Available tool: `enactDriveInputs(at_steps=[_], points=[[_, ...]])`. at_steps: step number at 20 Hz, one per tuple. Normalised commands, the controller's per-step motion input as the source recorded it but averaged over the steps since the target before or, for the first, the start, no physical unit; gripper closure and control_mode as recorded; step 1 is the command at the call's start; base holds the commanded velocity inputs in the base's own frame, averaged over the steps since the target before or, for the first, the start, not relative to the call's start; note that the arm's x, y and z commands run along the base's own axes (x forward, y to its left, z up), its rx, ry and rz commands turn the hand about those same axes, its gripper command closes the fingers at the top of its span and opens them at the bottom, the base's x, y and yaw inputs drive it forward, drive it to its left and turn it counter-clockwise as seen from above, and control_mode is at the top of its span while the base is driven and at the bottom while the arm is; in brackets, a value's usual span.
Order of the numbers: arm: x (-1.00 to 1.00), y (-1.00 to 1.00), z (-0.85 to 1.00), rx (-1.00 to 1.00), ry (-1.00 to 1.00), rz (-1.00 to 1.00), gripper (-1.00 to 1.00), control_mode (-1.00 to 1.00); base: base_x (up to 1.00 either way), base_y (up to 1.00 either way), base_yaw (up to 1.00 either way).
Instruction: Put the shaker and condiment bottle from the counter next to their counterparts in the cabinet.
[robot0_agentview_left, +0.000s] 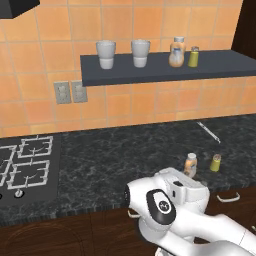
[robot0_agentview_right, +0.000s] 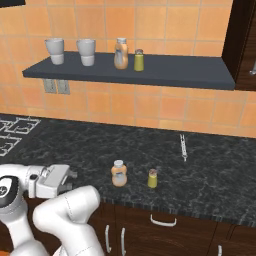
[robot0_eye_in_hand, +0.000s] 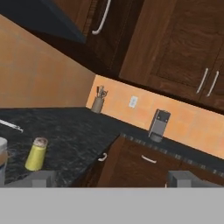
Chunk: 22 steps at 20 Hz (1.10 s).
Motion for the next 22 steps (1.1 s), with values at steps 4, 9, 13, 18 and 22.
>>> enactDriveInputs(at_steps=[4,9,13,18,22], points=[[-0.23,-0.24,0.68,-0.15,-0.07,0.00,-1.00,-1.00,0.00,0.00,0.00],[0.26,-0.30,-0.02,0.00,0.00,0.07,-1.00,-1.00,0.00,0.00,0.00],[0.67,-0.69,-0.09,0.00,0.00,0.20,-1.00,-1.00,0.00,0.00,0.00],[0.26,-0.29,-0.12,0.00,0.00,0.08,-1.00,-1.00,0.00,0.00,0.00],[0.18,-0.09,-0.42,-0.04,0.00,0.00,-1.00,-1.00,0.00,0.00,0.00]])
